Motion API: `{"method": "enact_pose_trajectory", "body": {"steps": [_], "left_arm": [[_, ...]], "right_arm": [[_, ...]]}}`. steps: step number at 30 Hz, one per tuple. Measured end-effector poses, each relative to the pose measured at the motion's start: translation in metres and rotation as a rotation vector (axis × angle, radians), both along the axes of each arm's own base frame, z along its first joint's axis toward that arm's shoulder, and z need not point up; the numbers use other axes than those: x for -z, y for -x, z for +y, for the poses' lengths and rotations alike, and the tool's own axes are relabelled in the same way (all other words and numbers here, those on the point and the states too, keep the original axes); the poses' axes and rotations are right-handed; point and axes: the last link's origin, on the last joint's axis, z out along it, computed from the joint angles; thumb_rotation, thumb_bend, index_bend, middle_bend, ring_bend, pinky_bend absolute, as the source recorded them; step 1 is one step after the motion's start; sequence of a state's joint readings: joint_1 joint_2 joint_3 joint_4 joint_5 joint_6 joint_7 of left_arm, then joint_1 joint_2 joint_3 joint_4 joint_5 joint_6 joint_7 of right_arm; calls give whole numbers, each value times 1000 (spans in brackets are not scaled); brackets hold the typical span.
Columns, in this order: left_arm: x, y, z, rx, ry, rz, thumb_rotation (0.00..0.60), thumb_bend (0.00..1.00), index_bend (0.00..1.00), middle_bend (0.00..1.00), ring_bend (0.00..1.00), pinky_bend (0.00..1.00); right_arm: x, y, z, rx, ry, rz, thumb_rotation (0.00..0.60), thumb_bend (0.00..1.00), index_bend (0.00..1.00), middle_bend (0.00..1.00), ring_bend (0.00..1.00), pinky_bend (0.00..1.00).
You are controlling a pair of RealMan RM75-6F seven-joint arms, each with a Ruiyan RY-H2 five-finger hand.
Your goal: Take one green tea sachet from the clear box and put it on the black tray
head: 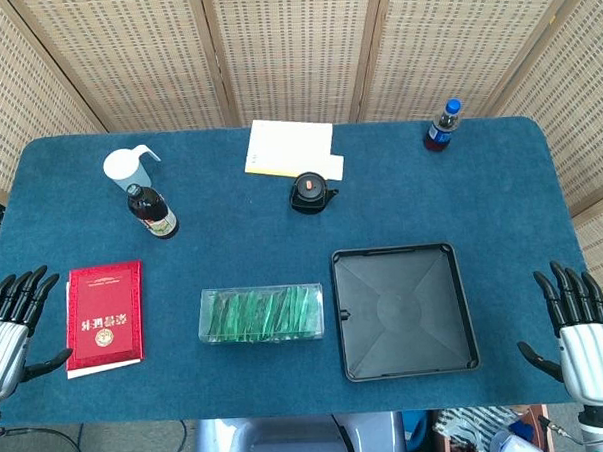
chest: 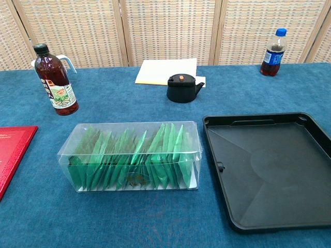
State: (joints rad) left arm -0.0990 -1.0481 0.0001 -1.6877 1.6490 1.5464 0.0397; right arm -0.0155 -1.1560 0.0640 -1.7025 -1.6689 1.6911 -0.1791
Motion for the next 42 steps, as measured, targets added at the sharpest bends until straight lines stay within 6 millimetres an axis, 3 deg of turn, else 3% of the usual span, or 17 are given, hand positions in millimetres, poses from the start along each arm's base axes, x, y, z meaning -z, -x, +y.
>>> {"method": "enact_pose_trajectory", "body": {"steps": [8,14,20,27,30,42], "left_arm": [[-2,0,0,1,-4,-9,600,51,0,0,0,0],[-4,0,2,-3,-12,-16,600,51,0,0,0,0],[-2,2,6,-12,-13,-6,600,52,0,0,0,0],[-2,4,10,-24,-16,-7,600,51,0,0,0,0],[-3,5,11,-29,-16,-9,600,51,0,0,0,0],[-5,8,15,-44,-13,-23,600,51,0,0,0,0]], "right_arm": [[6,-1,-2,-14,-37,13,600,0,3,0,0,0],[18,-15,-14,-119,-169,1,600,0,48,0,0,0],[37,-54,-42,-305,-419,-10,600,0,56,0,0,0],[74,-118,-74,-496,-703,35,600,22,109,34,0,0],[88,-145,-82,-548,-753,41,600,45,115,42,0,0],[130,-204,-118,-559,-773,79,600,91,115,56,0,0]]}}
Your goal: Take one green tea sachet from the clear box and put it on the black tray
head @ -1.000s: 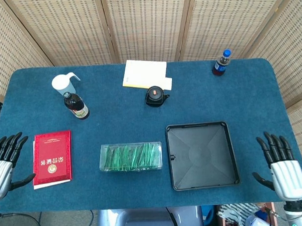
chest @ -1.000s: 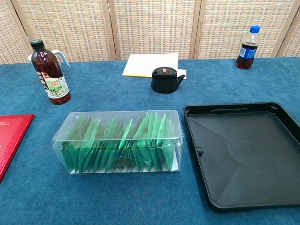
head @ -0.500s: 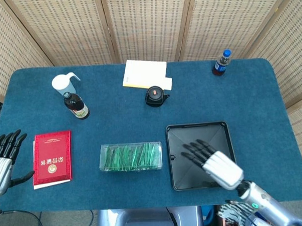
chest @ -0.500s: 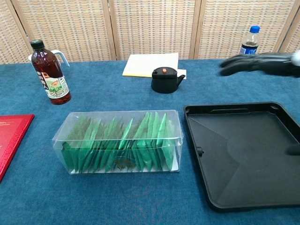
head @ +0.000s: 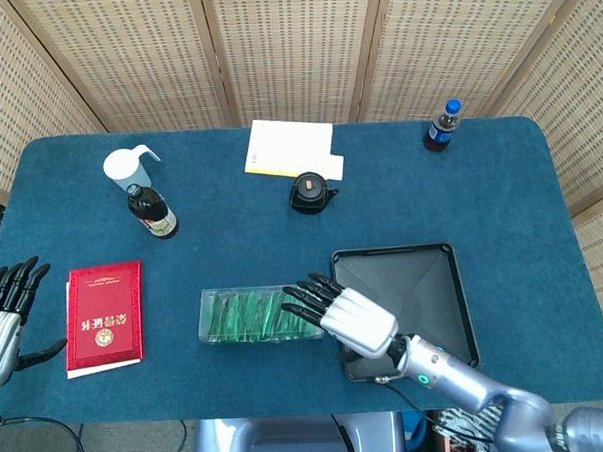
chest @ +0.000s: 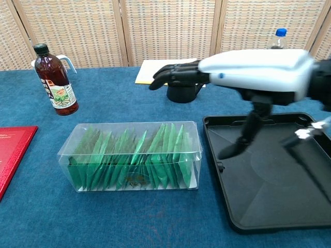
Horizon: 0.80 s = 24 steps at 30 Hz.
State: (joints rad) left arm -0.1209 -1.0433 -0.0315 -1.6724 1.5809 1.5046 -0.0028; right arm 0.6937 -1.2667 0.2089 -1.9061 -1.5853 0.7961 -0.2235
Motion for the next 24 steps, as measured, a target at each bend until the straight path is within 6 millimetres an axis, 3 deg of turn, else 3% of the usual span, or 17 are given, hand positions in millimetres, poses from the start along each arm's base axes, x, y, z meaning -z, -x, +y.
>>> {"method": "enact_pose_trajectory", "body": {"steps": [15,24], "left_arm": [[-3,5,9,-24,9,-17,600,52,0,0,0,0],[-4,6,11,-30,10,-27,600,53,0,0,0,0]], "right_arm": [[77,-52,-25,47,-9,92,600,149,138,117,0,8],[90,-65,-27,54,21,98,600,238,190,165,0,32]]}}
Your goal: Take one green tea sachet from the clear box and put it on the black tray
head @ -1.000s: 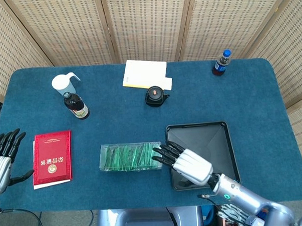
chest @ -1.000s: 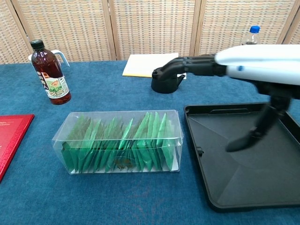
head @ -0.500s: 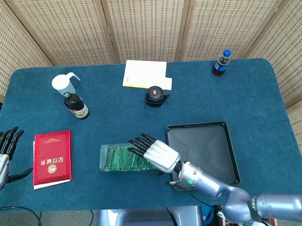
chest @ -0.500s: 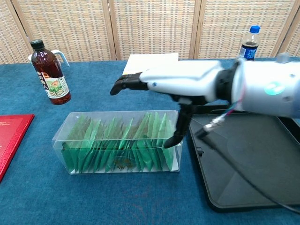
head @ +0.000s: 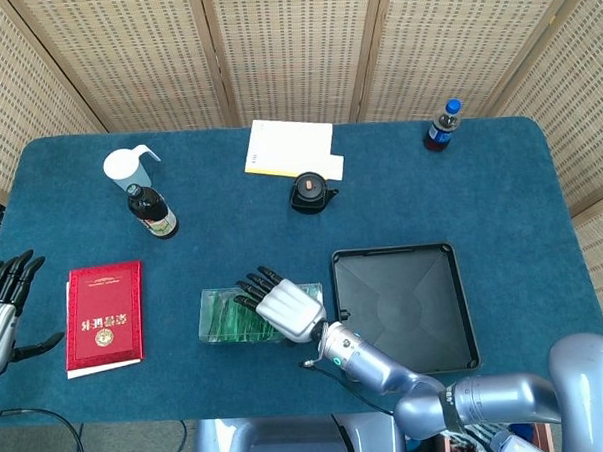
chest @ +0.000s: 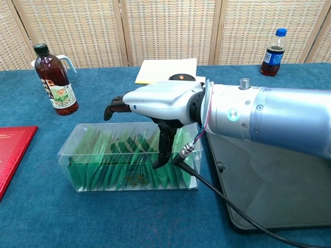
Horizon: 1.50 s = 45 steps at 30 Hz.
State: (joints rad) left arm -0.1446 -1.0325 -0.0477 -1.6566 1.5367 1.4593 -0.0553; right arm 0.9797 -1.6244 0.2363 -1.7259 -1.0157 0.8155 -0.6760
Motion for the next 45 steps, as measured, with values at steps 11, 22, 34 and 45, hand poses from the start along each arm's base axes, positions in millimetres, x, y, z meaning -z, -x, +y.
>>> {"method": "enact_pose_trajectory", "body": {"steps": [11,22,34,45], "left_arm": [[-1,0,0,-1,-4,-5,600,54,0,0,0,0],[-2,0,-1,1,-5,-11,600,54,0,0,0,0],[-5,0,-1,1,-7,-21,600,54,0,0,0,0],[-13,5,3,-18,-19,-55,600,55,0,0,0,0]], "right_arm": [[-1,1,-5,6,55,27,600,448,264,222,37,71],[-15,-6,-10,-2,152,-45,600,606,335,229,72,100],[-16,-12,-30,23,230,-77,600,606,346,179,71,113],[-20,-40,-67,113,334,-102,600,606,346,127,72,113]]}}
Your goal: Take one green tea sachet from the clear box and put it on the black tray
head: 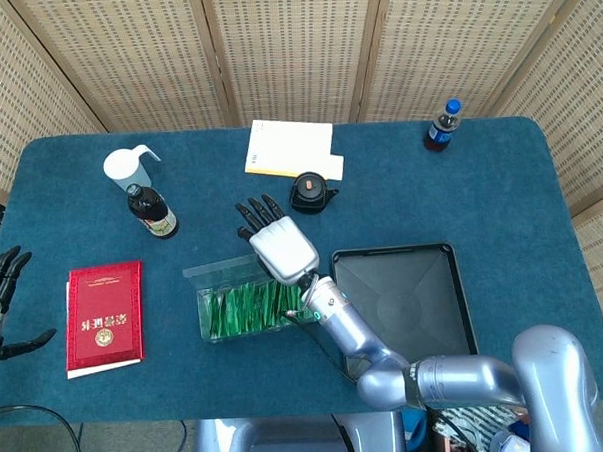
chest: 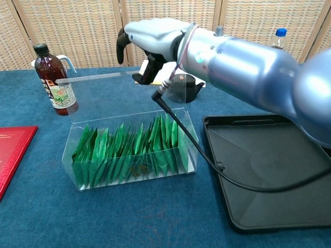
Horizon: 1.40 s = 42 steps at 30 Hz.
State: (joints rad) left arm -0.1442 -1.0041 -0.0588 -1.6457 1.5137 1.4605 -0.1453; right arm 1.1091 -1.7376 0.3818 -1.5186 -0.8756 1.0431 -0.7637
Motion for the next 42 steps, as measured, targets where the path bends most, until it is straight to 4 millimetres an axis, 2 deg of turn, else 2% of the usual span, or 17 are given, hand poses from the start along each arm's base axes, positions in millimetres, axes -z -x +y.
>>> {"method": "enact_pose_trajectory", "body": {"steps": [13,18,21,23,27,36,42], "left_arm": [[-4,4,3,-13,3,-15,600,55,0,0,0,0],[-4,5,4,-14,6,-15,600,54,0,0,0,0],[-4,5,5,-13,11,-13,600,54,0,0,0,0],[-3,5,5,-12,14,-11,600,54,0,0,0,0],[-1,4,5,-9,21,-7,600,53,0,0,0,0],[4,2,5,-8,31,7,600,54,0,0,0,0],[6,1,5,-7,33,10,600,54,0,0,0,0]], "right_arm": [[20,-3,-6,21,4,68,600,610,346,118,71,113],[20,-4,-2,-13,9,71,600,599,346,117,71,113],[18,-3,4,-44,-1,72,600,555,345,118,72,113],[16,-2,9,-72,-11,81,600,472,346,126,71,113],[12,8,22,-153,-42,133,600,363,377,151,72,113],[5,47,56,-317,-117,228,600,360,424,192,72,113],[4,57,66,-336,-150,234,600,361,442,201,73,113]]}}
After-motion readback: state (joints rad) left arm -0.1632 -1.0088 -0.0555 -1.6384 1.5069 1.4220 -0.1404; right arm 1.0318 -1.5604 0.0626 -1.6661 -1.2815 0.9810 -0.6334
